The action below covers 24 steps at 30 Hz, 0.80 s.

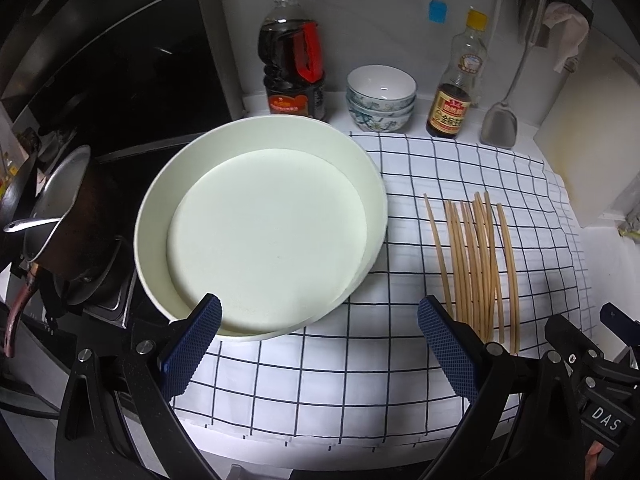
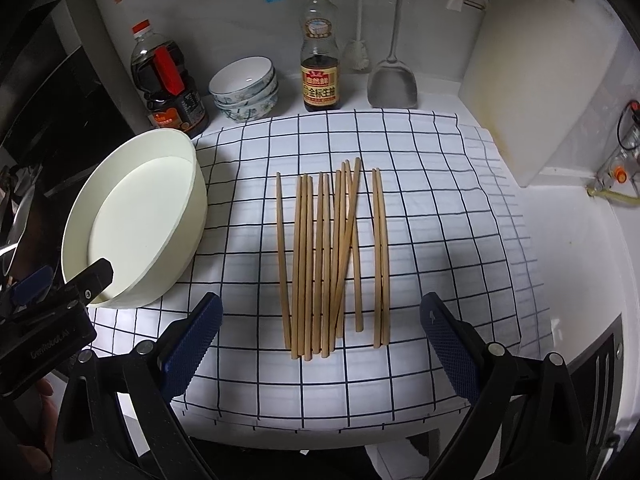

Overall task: Organize utensils
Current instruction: 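Move the right tool over the chopsticks and close on one chopstick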

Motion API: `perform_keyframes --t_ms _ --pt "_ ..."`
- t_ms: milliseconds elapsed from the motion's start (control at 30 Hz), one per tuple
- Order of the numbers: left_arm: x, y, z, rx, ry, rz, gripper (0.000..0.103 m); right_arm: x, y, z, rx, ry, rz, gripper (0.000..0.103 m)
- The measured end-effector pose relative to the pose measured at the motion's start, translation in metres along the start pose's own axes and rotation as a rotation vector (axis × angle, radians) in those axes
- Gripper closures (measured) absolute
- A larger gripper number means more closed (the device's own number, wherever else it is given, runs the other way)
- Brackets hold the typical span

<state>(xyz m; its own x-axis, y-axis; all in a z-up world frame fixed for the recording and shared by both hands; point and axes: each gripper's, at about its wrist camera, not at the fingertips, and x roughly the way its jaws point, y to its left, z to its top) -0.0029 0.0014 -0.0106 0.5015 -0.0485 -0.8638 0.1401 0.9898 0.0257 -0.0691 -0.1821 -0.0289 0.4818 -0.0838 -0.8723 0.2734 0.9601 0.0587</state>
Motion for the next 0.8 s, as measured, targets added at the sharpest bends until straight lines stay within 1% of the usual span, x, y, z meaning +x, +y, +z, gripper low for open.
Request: perform_keyframes --t_ms 133,267,367,500,567,633,733,800 --pt "0.008 -0.012 -0.002 0.033 0.002 -0.044 0.006 0.003 -0.015 -0.01 0.049 -0.006 0.014 0.009" --pt "0.021 -0.031 -0.009 0.056 0.012 -0.119 0.006 0.008 -0.027 -0.019 0.035 -0.012 -0.006 0.009" --pt "0.029 -0.05 -0.013 0.072 0.015 -0.147 0.006 0.012 -0.041 -0.023 0.022 -0.024 -0.022 0.009" --pt "0.041 -0.069 -0.017 0.065 -0.005 -0.148 0.006 0.027 -0.071 -0.022 0.001 -0.048 -0.009 0.009" --pt "0.05 -0.079 -0.018 0.049 -0.025 -0.148 0.006 0.04 -0.085 -0.021 -0.013 -0.048 0.024 0.009" --pt "0.059 -0.085 -0.019 0.032 -0.025 -0.138 0.006 0.057 -0.097 -0.018 -0.025 -0.033 0.061 0.009" --pt "0.069 -0.089 -0.021 0.003 -0.035 -0.105 0.006 0.073 -0.103 -0.015 -0.063 -0.033 0.071 0.009" --pt "0.076 -0.091 -0.022 -0.019 -0.038 -0.084 0.006 0.082 -0.105 -0.015 -0.09 -0.053 0.086 0.009"
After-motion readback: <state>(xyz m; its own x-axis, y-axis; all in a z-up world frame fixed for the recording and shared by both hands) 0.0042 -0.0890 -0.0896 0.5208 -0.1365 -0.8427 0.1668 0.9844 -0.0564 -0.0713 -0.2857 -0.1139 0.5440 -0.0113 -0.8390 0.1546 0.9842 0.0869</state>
